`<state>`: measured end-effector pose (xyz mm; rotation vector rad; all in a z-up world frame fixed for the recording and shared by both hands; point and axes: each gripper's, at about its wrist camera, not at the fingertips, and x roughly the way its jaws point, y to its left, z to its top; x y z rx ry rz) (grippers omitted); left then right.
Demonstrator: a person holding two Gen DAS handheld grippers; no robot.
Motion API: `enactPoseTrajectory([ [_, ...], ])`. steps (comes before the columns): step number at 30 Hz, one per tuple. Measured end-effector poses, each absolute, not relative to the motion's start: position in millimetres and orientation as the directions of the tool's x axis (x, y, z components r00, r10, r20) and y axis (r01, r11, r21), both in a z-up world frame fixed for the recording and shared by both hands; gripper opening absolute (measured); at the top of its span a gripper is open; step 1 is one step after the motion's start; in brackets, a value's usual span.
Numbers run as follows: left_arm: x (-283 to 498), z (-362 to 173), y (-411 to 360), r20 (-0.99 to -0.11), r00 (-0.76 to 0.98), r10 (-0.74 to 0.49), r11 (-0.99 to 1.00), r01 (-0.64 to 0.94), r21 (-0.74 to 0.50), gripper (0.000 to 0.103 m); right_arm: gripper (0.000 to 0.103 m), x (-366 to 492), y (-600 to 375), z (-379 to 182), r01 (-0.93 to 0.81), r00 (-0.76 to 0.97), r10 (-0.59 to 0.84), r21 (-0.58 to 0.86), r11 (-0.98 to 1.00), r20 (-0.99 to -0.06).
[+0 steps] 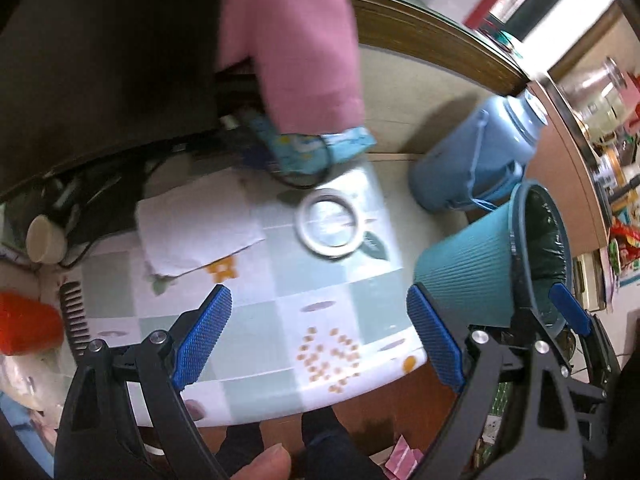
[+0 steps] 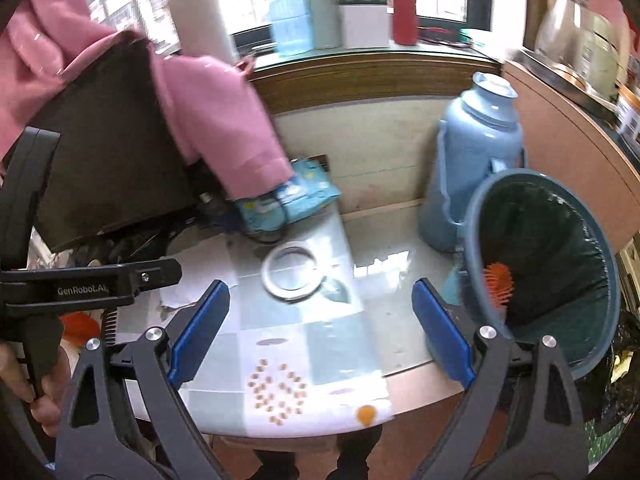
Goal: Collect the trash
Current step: 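Move both tools back over the desk toward the paper sheet and tape roll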
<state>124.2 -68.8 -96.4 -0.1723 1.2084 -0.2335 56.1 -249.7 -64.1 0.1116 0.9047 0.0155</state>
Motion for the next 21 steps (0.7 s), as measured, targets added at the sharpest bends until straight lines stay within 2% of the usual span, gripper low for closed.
enactPoseTrajectory([
  [10,128.8,-142.2,14.8,-0.927,0.278,-0.251,0.965,-0.003,-0.262,0.087,0.092,74.1,-185.7,-101.2,-0.009,0.561,0.057,0.062,0.998,-0.826],
  [21,169.8,-207.8,47.5,-0.960,0.214,-0.181,0.970,-0.120,-0.210,0.087,0.092,137.2,-161.8,-168.9,-0.175,0.483,0.144,0.066,0.982,-0.864],
])
